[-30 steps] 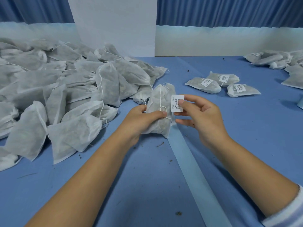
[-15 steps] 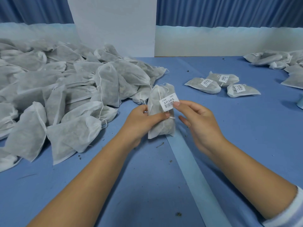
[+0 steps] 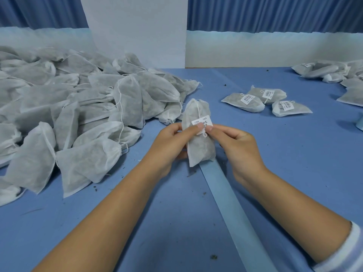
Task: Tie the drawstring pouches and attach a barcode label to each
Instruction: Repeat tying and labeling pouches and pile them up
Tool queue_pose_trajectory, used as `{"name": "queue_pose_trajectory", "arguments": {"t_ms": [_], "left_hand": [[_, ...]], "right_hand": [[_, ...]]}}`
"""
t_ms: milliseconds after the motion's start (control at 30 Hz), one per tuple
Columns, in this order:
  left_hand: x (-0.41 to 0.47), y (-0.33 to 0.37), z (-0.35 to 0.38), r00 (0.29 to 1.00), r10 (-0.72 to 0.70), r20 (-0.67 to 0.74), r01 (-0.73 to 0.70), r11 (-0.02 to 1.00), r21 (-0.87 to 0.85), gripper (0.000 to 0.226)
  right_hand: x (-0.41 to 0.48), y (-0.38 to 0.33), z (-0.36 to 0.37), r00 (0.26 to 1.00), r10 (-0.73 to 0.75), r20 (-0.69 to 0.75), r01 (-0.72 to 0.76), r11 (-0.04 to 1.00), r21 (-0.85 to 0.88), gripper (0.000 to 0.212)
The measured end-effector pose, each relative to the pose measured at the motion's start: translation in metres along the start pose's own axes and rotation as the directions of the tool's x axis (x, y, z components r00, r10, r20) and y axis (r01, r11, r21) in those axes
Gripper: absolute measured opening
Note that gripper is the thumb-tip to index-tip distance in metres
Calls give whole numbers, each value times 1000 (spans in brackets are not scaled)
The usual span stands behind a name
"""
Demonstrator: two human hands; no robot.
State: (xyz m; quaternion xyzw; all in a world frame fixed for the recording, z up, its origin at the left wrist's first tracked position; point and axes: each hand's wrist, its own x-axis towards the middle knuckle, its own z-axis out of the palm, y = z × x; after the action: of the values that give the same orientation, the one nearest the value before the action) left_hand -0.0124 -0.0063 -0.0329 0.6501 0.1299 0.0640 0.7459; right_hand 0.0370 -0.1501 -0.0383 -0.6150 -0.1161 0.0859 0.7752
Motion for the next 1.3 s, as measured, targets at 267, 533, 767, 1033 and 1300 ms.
{"name": "queue_pose_trajectory", "arguments": {"t_ms": [267,533,767,1033,1300], "left_hand": [[-1,-2,3,994,74,-76,-69,995,76,20],[0,0,0,997,54,-59,-49,996,74,21],[1,0,-1,1000,-2,-26,1,999,-40,16],[0,1,0,998,-34,60,32,999,33,25],[6,1,-7,994,-15,-111,1,992,-125,21]], "right_hand": [[1,0,-1,997,-57,-53,48,986,-157,8],[8,-8,-7,996,-2,-86,-21,964,-267,20],[5,-10,-4,965,197,174,-194,980,-34,14],[6,-9,-5,978,188,92,-188,982,-15,11],[3,-13,-5,964,155,216,-97,962,-256,21]]}}
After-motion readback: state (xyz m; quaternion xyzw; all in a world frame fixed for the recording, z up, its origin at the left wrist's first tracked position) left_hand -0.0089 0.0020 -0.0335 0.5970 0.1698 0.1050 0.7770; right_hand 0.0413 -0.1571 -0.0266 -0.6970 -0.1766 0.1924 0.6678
